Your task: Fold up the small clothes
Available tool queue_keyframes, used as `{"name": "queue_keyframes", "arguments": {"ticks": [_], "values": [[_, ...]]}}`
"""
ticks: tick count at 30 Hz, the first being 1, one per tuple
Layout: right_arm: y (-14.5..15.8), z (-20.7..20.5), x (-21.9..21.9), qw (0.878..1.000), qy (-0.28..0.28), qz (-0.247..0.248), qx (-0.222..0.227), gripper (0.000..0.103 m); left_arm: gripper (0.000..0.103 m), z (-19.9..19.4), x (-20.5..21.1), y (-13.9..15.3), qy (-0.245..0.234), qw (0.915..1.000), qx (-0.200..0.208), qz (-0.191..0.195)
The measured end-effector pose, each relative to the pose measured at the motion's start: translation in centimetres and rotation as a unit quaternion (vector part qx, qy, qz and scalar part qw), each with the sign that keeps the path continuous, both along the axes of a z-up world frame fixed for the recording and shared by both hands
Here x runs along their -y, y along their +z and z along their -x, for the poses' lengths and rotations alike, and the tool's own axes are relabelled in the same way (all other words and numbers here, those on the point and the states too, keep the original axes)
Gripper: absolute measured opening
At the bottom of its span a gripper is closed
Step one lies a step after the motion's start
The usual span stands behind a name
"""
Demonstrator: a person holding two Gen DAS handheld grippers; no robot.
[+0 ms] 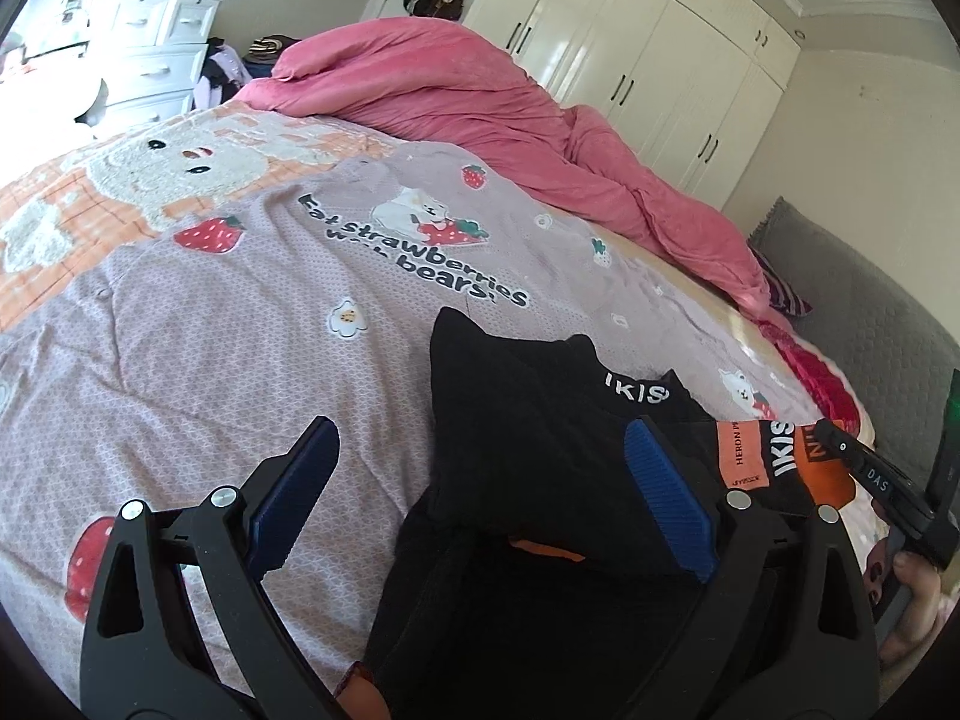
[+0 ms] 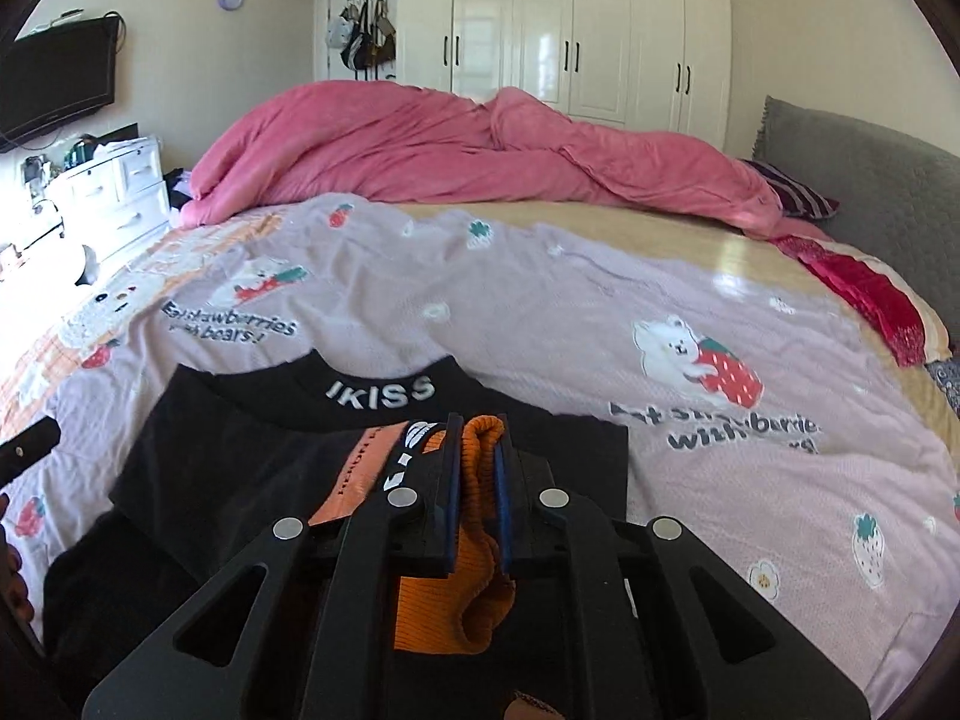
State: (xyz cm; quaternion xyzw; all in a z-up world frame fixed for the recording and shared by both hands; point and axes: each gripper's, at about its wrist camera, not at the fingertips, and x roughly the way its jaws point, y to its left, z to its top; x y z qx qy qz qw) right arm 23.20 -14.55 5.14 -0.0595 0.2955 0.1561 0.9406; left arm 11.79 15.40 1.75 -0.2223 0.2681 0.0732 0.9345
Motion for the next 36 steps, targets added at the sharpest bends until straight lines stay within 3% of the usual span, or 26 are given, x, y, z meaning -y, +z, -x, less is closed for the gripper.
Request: {"name": "queue_keyframes", "arguments": {"ticks": [6,11,16,23,36], "values": [[-1.3,0.2,0.9,1.000,-0.015,-0.006,-0.013,0.008,0.087,-2.5,1.5,1.0,-0.013,0.9993,-0.020,-0.028],[-1.4,0.4,1.3,1.000,-0.023,-0.005,-0.011,0.008,0.067,-5.4,2.9,1.0,-0.028,0.9987,-0.041,-0.013],[-1.6,0.3,1.5,1.000,-0.026,0.001,-0.013,0.008,0.049,-7.8,4.4,-1.0,-0.054,0.9963,-0.066,0.001],[-2.2,0.0,1.8,0.999,-0.031,0.003,-0.020,0.008,0.049,-8.2,4.8,-2.6,-0.083,0.9926,-0.083,-0.032],[-2.9,-0.2,1.4,0.998,-0.054,0.015,-0.032,0.013,0.049,-8.8,5.3,-4.1,-0.114,0.9861,-0.111,-0.049]]}}
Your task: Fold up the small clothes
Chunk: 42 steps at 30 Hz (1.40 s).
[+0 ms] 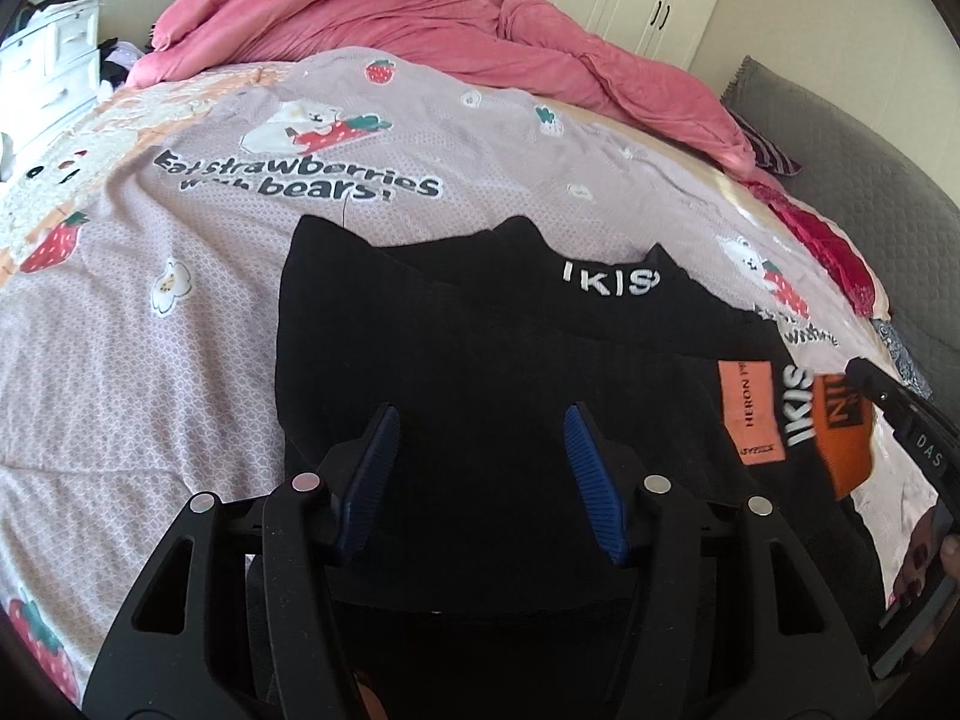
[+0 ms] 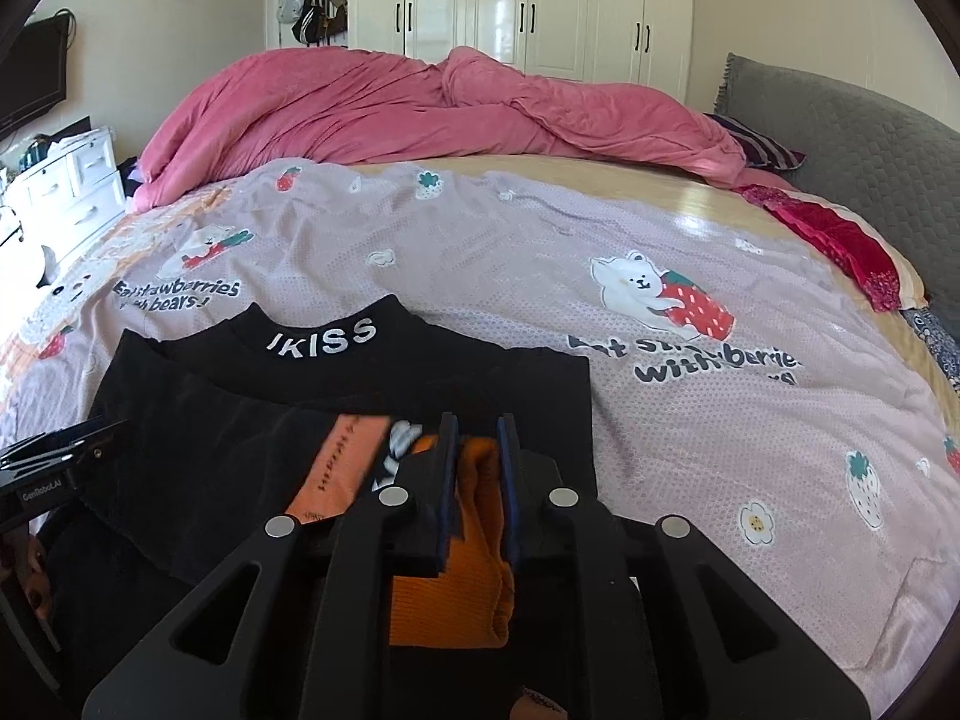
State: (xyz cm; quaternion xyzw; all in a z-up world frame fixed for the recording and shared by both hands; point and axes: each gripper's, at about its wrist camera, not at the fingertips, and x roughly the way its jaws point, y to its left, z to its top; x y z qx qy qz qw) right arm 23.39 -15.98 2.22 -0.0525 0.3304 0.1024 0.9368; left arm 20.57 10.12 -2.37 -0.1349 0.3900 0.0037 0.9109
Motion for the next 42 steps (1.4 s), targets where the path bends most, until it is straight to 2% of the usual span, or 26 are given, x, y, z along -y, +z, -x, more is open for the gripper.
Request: {"name": "queue_keyframes", "arguments": {"ticks": [3,7,13,19,23,25,29,36,42], "values": [[0.3,0.5,0.0,1.000,-0.010,0.001,0.011,0.015,0.049,0.1,-0.1,-0.3,-0.006,0.9999,-0.009,-0.002],[0.3,1.1,-1.0,1.000,0.016,-0.001,0.003,0.029,0.049,0.2,-0.1,-0.7,-0.011,0.9997,-0.020,-0.004],[-1.3,2.0,-5.5,0.996,0.085,0.028,-0.017,0.029,0.049,0.2,-0.1,-1.3,-0.018,0.9992,-0.033,-0.012],[-2.9,1.4,-7.5,0.992,0.103,0.031,-0.064,0.030,0.049,0.4,-0.6,-1.5,-0.019,0.9992,-0.035,0.002],[-4.5,0.8,-7.4,0.989,0.101,0.052,-0.099,0.032,0.049,0.4,-0.6,-1.5,-0.021,0.9991,-0.036,0.000],[-5.2,0.7,-6.9,0.988,0.094,0.061,-0.110,0.038,0.049,0.4,-0.7,-1.5,-0.022,0.9991,-0.035,0.002],[-6.1,0.5,-4.9,0.987,0.089,0.035,-0.129,0.038,0.049,0.6,-0.8,-1.5,-0.023,0.9991,-0.036,0.002],[-6.1,0.8,-4.9,0.987,0.086,0.035,-0.128,0.037,0.049,0.7,-0.6,-1.5,-0.023,0.9991,-0.036,-0.001],[-4.0,2.8,-5.5,0.989,0.112,0.015,-0.100,0.040,0.053,1.3,-0.2,-0.9,-0.023,0.9992,-0.030,-0.014]]}}
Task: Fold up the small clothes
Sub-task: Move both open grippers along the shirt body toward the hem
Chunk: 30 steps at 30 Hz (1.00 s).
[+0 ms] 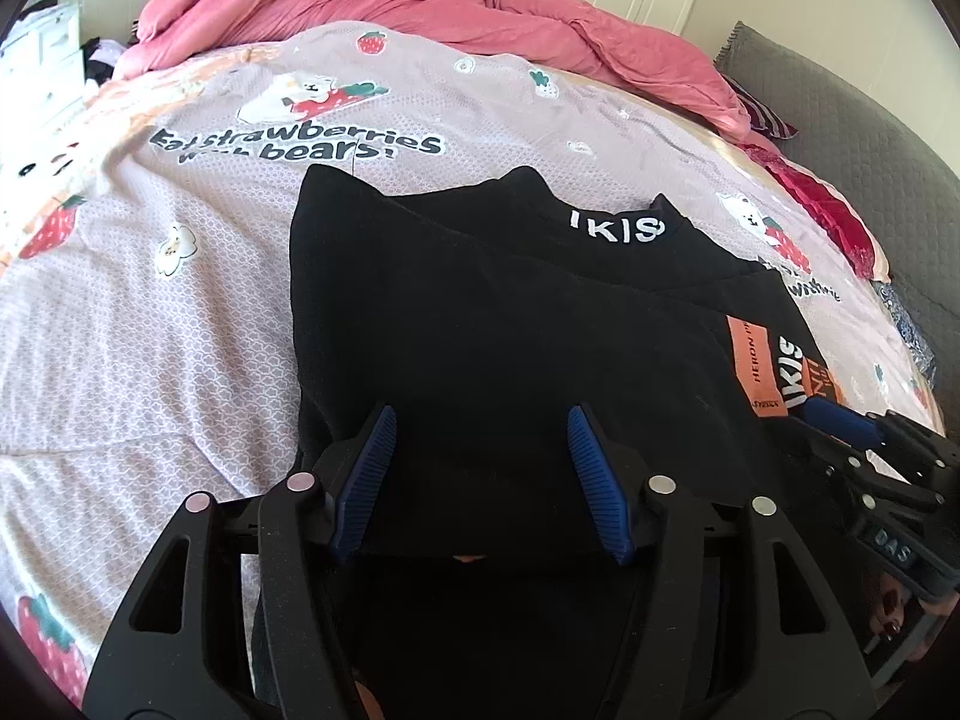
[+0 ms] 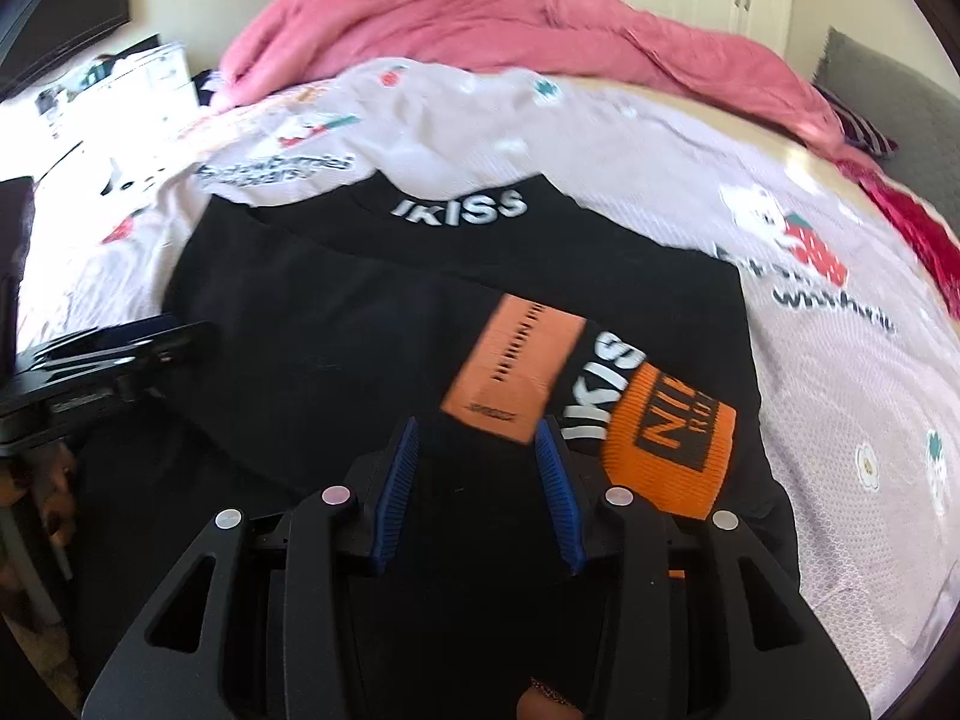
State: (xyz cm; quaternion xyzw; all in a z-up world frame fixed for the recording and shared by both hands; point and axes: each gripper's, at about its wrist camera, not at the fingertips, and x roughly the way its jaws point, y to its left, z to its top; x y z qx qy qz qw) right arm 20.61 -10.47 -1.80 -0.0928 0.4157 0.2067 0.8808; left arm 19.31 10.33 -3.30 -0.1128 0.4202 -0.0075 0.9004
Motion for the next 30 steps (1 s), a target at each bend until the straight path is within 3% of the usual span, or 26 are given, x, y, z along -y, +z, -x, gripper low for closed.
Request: {"name": "queue_keyframes", "arguments": {"ticks": [13,19,30], "values": [[-1.6,0.1,-0.1,0.999,-0.012,-0.009,-0.038,0.042,0.056,0.5,0.6,0.2,-0.004,0.9998,-0.001,-0.018],[-0.8,0.7,0.6,0.998,-0.020,-0.034,-0.039,0.057,0.065,1.2,1.2,0.7,-0.010,0.9997,0.006,-0.019],[0.9,1.6,1.9,0.997,-0.038,-0.060,-0.017,0.074,0.078,1.7,1.5,1.6,-0.008,0.9994,0.028,-0.020]]}}
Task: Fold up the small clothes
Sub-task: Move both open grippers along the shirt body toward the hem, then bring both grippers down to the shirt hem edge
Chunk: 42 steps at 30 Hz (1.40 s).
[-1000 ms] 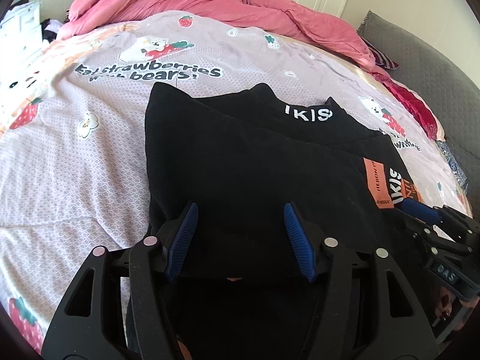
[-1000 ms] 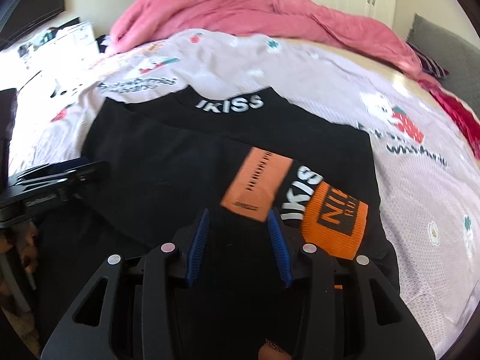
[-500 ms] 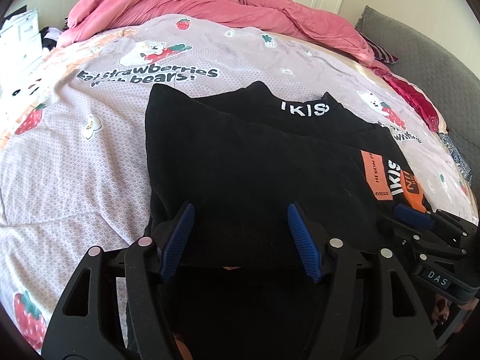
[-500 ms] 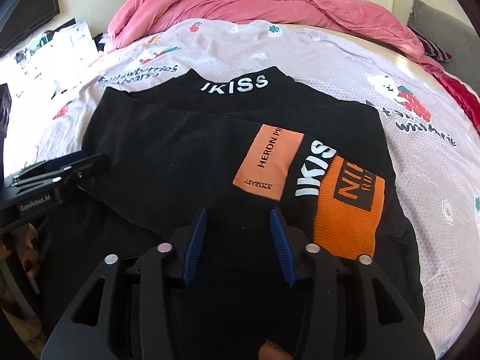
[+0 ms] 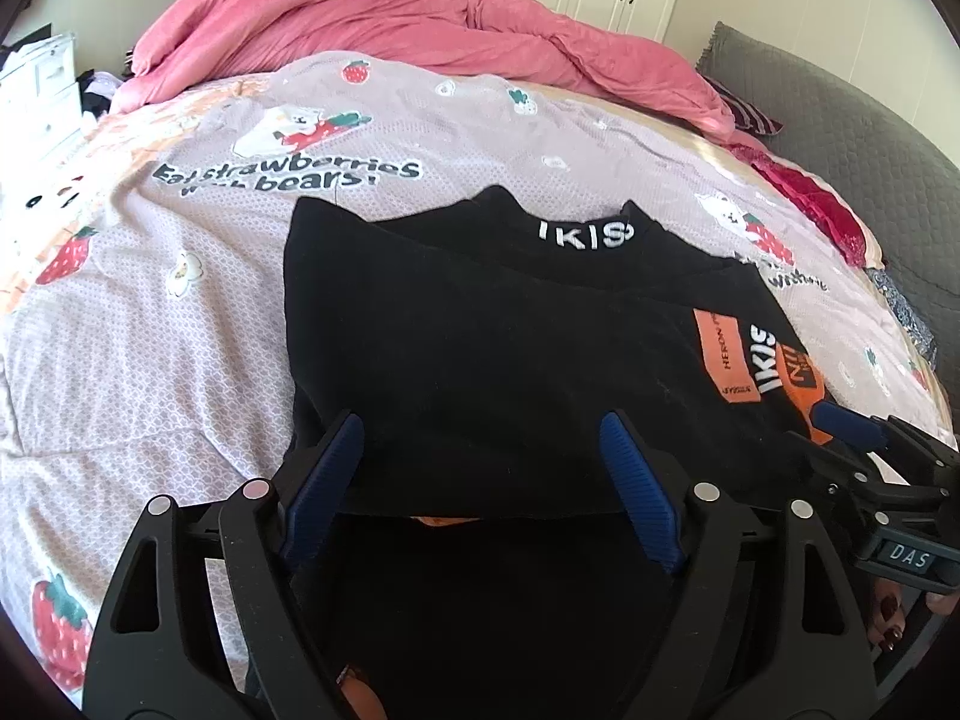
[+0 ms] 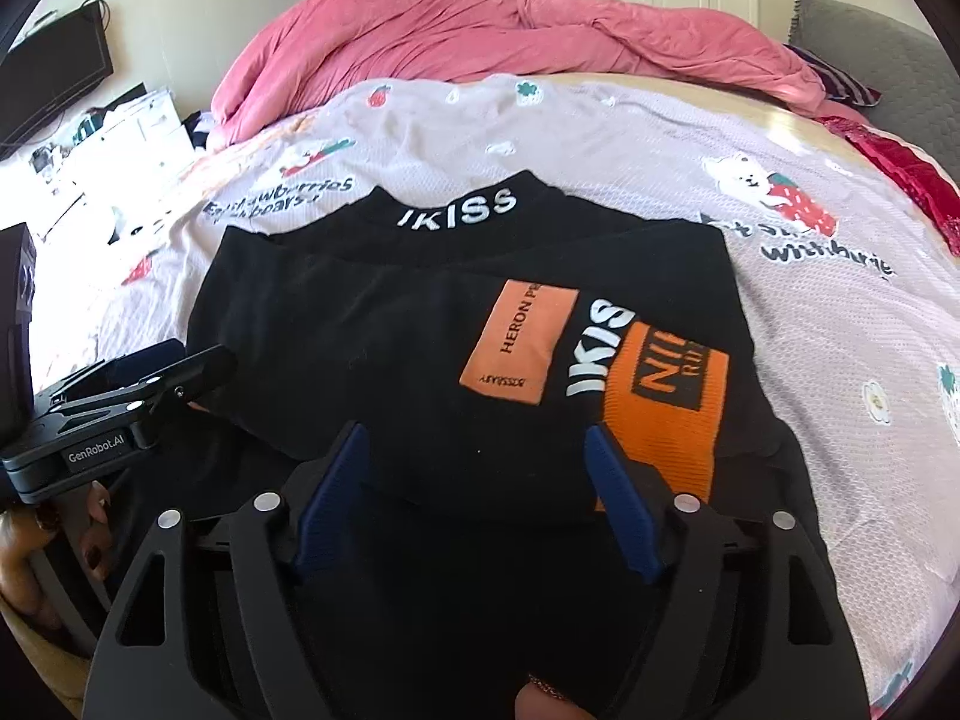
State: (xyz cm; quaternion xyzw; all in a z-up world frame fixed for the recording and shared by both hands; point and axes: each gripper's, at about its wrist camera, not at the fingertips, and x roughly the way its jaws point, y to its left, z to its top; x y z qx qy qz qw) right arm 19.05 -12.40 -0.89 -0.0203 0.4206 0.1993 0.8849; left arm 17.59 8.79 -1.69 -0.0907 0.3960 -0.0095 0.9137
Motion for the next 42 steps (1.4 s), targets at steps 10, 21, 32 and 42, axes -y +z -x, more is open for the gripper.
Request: {"name": "queue_keyframes", "arguments": {"ticks": [10,21,32,42], "values": [[1.8,0.6,1.7,0.999,-0.018,-0.035,0.017,0.094,0.093,0.8,-0.7,1.2,0.021,0.9993,0.033,0.003],[3.0,1.6,2.6,0.998,-0.021,-0.048,0.030,0.097,0.093,3.0,-0.6,1.7,0.030,0.9978,0.059,-0.010],[3.5,3.0,3.8,0.998,-0.022,-0.045,0.035,0.098,0.094,5.0,-1.2,1.6,0.042,0.9971,0.063,-0.004],[3.5,4.5,5.2,0.998,-0.023,-0.046,0.034,0.098,0.094,7.0,-1.1,2.1,0.051,0.9967,0.062,-0.009]]}}
